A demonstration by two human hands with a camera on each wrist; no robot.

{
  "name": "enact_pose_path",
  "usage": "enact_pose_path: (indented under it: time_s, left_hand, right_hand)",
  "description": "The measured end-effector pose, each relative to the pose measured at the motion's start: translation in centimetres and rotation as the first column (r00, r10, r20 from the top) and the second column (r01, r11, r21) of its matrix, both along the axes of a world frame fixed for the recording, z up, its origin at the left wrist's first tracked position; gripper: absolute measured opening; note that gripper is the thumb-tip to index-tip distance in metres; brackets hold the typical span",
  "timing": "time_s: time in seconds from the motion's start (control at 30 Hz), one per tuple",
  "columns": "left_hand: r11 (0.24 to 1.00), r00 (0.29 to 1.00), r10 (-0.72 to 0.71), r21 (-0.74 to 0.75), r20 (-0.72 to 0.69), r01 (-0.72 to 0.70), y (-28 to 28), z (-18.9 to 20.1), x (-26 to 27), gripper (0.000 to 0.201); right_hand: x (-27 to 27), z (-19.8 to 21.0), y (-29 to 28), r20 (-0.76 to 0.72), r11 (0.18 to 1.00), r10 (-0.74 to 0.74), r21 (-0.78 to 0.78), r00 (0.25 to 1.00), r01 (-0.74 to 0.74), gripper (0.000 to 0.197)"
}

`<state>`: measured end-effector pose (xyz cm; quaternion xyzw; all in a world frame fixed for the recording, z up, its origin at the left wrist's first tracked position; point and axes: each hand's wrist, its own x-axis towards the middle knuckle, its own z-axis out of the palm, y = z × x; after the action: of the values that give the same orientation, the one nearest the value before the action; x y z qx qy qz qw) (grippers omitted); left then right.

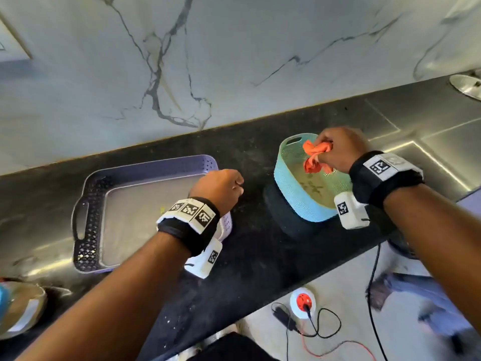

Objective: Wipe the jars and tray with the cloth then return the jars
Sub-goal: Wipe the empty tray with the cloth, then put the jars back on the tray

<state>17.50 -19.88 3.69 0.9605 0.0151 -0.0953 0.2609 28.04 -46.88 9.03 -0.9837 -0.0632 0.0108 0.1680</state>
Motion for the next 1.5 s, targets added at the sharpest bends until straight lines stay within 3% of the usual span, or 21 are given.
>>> enact_pose_path:
  time_s: [0.13,0.27,0.37,0.43,0.57,0.67,0.7,0.8,0.87,0.93,1.03,1.13,1.3,1.5]
  left_hand:
    - [0.999,1.0,0.001,0.036,-0.001,-0.001,-0.5,-1.3,-0.4,0.025]
    - [0.996,0.999,0.042,0.075,-0.01,-0.041,0.8,-2.3,-1.5,0.024]
    - [0.993,0.996,0.086,0.075,0.007,-0.087,2.2,-2.7,-2.5,0.025]
    - [0.992,0.994,0.107,0.06,0.023,-0.108,3.2,-3.0,-3.2,0.029]
    - [0.979,0.977,0.202,0.0,0.068,-0.202,6.4,-3.4,-5.1,0.036]
    - [0.954,0.953,0.296,0.019,0.067,-0.298,9.7,-3.7,-7.5,0.034]
    - [0.946,0.945,0.319,0.031,0.071,-0.322,10.6,-3.8,-8.2,0.032]
    - [0.904,0.927,0.365,0.205,0.084,-0.374,14.2,-4.4,-11.2,0.044]
    - [0.835,0.902,0.418,0.346,0.106,-0.428,16.5,-5.0,-13.3,0.072]
    - [0.784,0.867,0.495,0.4,0.056,-0.474,18.2,-5.5,-15.2,0.104]
    - [0.817,0.819,0.549,0.312,-0.165,-0.485,19.2,-6.6,-16.6,0.134]
    - [0.849,0.8,0.523,0.262,-0.295,-0.458,19.1,-7.1,-16.8,0.144]
    - [0.809,0.798,0.575,0.267,-0.179,-0.523,19.2,-7.3,-15.8,0.122]
    - [0.819,0.802,0.563,0.263,-0.199,-0.509,19.4,-6.9,-15.7,0.12]
  right_hand:
    - [1.6,-4.2,-2.7,-0.126,0.997,-0.047,-0.067,0.991,0.039,0.026]
    - [3.1,-6.9,-3.9,-0.183,0.992,-0.055,-0.12,0.982,0.033,0.04]
    - [2.8,-5.7,-3.1,-0.141,0.993,-0.045,-0.119,0.989,0.028,0.015]
    - [2.2,-4.5,-1.6,-0.075,0.998,0.001,-0.062,0.997,-0.005,0.024]
    - [-1.4,-2.9,4.7,0.024,0.987,0.126,0.096,0.992,-0.128,0.015]
    - [-5.4,-4.1,10.8,-0.035,0.937,0.294,0.206,0.955,-0.282,0.005]
    - [-6.7,-4.7,12.3,-0.095,0.927,0.345,0.193,0.934,-0.323,0.011]
    - [-9.5,-7.3,16.2,-0.357,0.878,0.466,0.076,0.81,-0.472,0.087]
    - [-10.5,-9.2,17.4,-0.466,0.83,0.481,-0.031,0.743,-0.557,0.128]
    - [-10.6,-11.1,17.8,-0.516,0.808,0.459,-0.097,0.723,-0.582,0.144]
    - [-9.6,-11.8,17.9,-0.506,0.803,0.461,-0.112,0.729,-0.585,0.145]
    - [-7.4,-11.7,18.6,-0.497,0.793,0.477,-0.113,0.725,-0.599,0.141]
    - [-4.7,-11.7,19.9,-0.491,0.762,0.509,-0.123,0.707,-0.635,0.138]
    - [-5.2,-11.3,19.9,-0.505,0.761,0.502,-0.127,0.702,-0.636,0.135]
